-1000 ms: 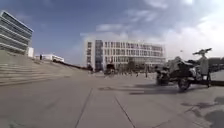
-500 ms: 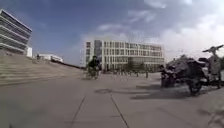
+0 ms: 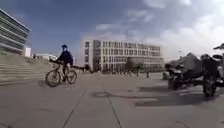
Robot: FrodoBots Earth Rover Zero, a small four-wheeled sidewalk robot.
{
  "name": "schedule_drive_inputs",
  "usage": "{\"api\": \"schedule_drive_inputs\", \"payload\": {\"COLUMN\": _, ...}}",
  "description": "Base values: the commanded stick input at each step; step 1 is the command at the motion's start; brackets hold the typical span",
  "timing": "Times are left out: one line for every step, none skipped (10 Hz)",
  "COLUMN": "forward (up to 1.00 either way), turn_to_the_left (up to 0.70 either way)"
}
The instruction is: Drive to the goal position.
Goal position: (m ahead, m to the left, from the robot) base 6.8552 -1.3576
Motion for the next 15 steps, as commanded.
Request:
{"api": "schedule_drive_inputs", "payload": {"forward": 0.85, "turn_to_the_left": 0.00}}
{"api": "schedule_drive_inputs", "payload": {"forward": 0.85, "turn_to_the_left": 0.00}}
{"api": "schedule_drive_inputs", "payload": {"forward": 0.85, "turn_to_the_left": 0.00}}
{"api": "schedule_drive_inputs", "payload": {"forward": 0.85, "turn_to_the_left": 0.00}}
{"api": "schedule_drive_inputs", "payload": {"forward": 0.85, "turn_to_the_left": 0.00}}
{"api": "schedule_drive_inputs", "payload": {"forward": 0.85, "turn_to_the_left": 0.00}}
{"api": "schedule_drive_inputs", "payload": {"forward": 0.85, "turn_to_the_left": 0.00}}
{"api": "schedule_drive_inputs", "payload": {"forward": 0.85, "turn_to_the_left": 0.00}}
{"api": "schedule_drive_inputs", "payload": {"forward": 0.85, "turn_to_the_left": 0.00}}
{"api": "schedule_drive_inputs", "payload": {"forward": 0.85, "turn_to_the_left": 0.00}}
{"api": "schedule_drive_inputs", "payload": {"forward": 0.85, "turn_to_the_left": 0.00}}
{"api": "schedule_drive_inputs", "payload": {"forward": 0.85, "turn_to_the_left": -0.01}}
{"api": "schedule_drive_inputs", "payload": {"forward": 0.85, "turn_to_the_left": -0.05}}
{"api": "schedule_drive_inputs", "payload": {"forward": 0.85, "turn_to_the_left": -0.08}}
{"api": "schedule_drive_inputs", "payload": {"forward": 0.85, "turn_to_the_left": -0.12}}
